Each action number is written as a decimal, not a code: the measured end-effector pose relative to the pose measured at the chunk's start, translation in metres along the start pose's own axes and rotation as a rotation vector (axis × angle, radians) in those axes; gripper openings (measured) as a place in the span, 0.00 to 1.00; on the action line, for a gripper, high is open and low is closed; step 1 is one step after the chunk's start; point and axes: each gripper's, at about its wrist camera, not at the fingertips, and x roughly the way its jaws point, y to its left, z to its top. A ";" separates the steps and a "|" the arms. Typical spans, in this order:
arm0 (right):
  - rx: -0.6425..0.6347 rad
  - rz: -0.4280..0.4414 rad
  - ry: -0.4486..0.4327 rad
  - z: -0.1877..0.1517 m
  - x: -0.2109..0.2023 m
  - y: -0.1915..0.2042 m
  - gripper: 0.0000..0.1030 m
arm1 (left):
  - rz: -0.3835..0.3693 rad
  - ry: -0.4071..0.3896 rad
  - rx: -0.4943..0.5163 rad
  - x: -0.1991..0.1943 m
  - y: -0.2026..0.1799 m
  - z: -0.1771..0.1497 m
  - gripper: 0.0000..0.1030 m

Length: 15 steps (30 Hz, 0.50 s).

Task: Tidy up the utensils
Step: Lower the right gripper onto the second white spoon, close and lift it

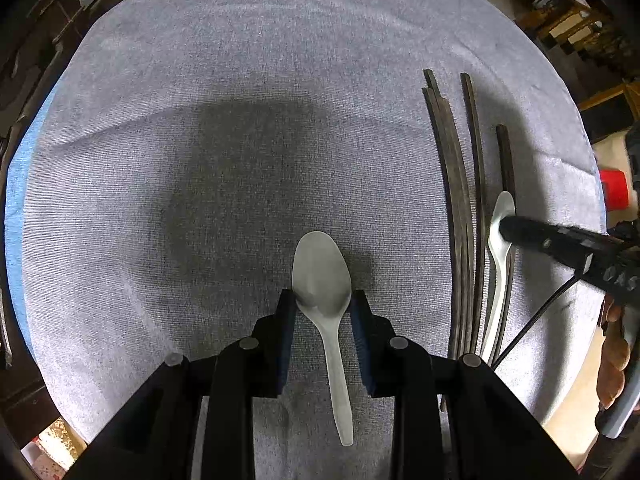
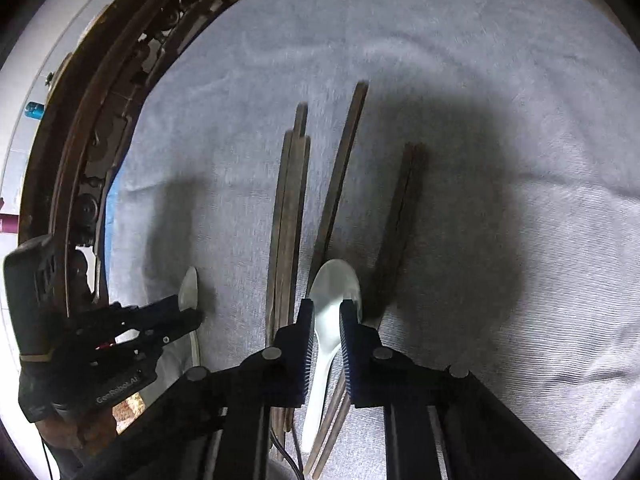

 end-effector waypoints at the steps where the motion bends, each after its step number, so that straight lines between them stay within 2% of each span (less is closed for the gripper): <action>1: 0.014 0.011 -0.013 0.001 -0.004 -0.001 0.22 | 0.002 0.000 0.002 0.000 0.000 -0.001 0.28; 3: 0.027 0.023 -0.025 0.002 -0.011 -0.003 0.35 | 0.006 0.001 0.008 0.001 -0.001 0.000 0.28; 4: 0.021 0.001 -0.034 0.003 -0.014 -0.003 0.49 | 0.007 0.002 0.008 0.001 -0.002 0.001 0.28; 5: 0.014 -0.017 -0.039 0.003 -0.015 -0.001 0.55 | 0.009 0.004 0.007 0.001 -0.003 0.001 0.28; 9: -0.013 -0.040 -0.025 0.002 -0.006 0.008 0.55 | 0.012 0.000 0.008 0.000 -0.004 0.001 0.28; 12: -0.006 -0.034 -0.020 0.003 -0.003 0.006 0.46 | 0.008 0.001 0.007 -0.001 -0.004 0.002 0.28; 15: -0.030 -0.072 -0.013 0.003 0.004 0.016 0.45 | 0.010 0.003 0.010 0.000 -0.006 0.004 0.29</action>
